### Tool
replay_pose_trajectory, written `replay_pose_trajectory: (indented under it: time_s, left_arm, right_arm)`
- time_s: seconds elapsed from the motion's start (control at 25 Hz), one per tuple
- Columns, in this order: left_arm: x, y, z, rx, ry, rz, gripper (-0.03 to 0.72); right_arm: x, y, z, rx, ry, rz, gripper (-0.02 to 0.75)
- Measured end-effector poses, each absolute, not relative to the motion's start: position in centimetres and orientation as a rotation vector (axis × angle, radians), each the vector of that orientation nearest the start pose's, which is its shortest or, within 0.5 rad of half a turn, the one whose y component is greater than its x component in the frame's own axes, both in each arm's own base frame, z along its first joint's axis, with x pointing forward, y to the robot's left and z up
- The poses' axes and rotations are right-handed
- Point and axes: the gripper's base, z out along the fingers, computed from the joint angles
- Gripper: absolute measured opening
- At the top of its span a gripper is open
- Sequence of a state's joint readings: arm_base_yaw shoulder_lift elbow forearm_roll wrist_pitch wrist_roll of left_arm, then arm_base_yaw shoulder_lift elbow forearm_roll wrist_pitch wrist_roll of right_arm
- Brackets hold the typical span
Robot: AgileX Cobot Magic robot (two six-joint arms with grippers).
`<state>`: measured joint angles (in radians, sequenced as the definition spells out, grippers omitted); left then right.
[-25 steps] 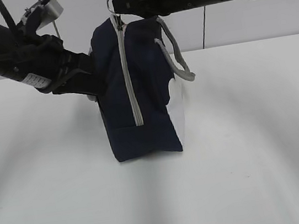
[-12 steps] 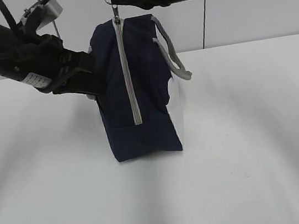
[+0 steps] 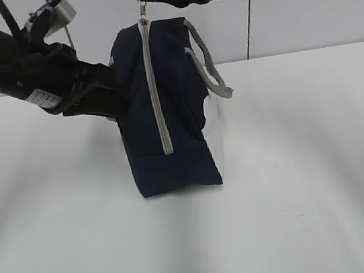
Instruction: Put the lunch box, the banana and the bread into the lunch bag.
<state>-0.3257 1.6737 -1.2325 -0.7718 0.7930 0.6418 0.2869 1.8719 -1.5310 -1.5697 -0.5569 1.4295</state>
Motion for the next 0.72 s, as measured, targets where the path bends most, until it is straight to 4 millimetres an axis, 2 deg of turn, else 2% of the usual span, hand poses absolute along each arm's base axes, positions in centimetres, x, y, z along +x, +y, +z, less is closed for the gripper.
replay_pose_trajectory:
  time_s: [0.4, 0.72]
  left_arm:
    - [32.0, -15.6, 26.8, 0.683, 2.455, -0.765, 0.001]
    - [31.9, -15.6, 26.7, 0.69, 2.462, -0.772, 0.001]
  right_arm:
    - [43.3, 17.7, 31.0, -0.732, 1.676, 0.624, -0.016]
    - [44.9, 16.7, 30.5, -0.673, 1.7, 0.632, -0.016]
